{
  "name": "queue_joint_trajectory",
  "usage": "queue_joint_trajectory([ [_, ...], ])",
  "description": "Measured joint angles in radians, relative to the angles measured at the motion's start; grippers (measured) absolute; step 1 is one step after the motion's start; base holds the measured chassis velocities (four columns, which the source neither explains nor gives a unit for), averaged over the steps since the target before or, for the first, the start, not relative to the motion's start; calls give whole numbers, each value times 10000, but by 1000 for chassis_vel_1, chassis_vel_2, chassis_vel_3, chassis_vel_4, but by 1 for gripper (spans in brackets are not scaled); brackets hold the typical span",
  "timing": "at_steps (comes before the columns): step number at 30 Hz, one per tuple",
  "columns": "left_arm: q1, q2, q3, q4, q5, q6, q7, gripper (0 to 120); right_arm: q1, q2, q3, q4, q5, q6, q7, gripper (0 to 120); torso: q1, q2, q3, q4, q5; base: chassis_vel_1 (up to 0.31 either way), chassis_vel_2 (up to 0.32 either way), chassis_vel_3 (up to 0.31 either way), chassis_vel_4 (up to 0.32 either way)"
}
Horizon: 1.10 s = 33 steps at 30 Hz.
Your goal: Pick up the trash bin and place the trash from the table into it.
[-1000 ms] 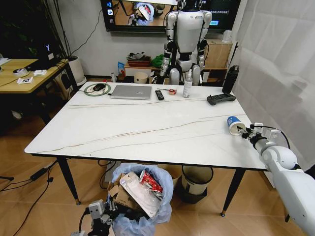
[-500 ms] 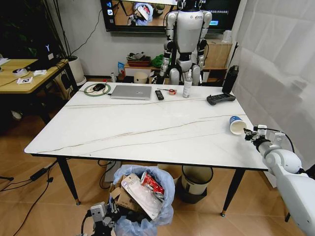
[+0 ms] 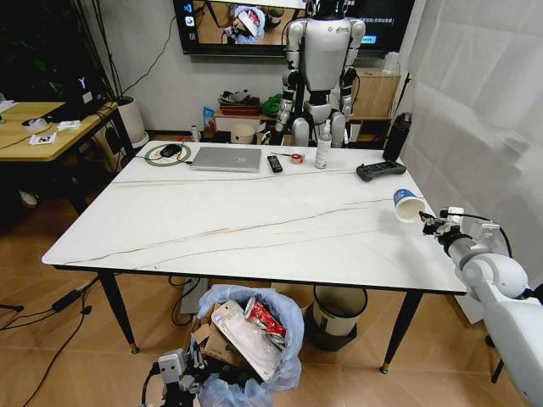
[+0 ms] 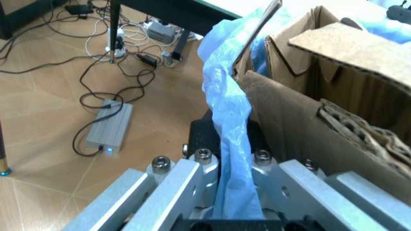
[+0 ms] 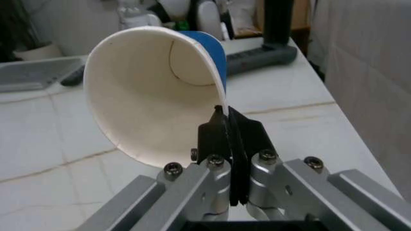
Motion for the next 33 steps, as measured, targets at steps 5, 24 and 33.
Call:
queue_joint_trajectory([
  [5, -25, -22, 11, 76, 95, -35, 12, 0, -679, -145, 29, 2153, 1064, -202, 260, 0, -1, 0, 0, -1, -3, 0, 0, 0, 0],
  [24, -245, -21, -135, 199, 117, 5, 47, 0, -2451, -246, -3310, 6544, 1608, -282, 958, 0, -2, 1, -1, 0, 0, 0, 0, 0, 0],
  [33, -282, -19, -353, 45, -49, 69, 50, 0, -2531, -459, -4722, 6736, 1367, -280, 957, 0, 0, 1, 0, 0, 2, 0, 0, 0, 0],
])
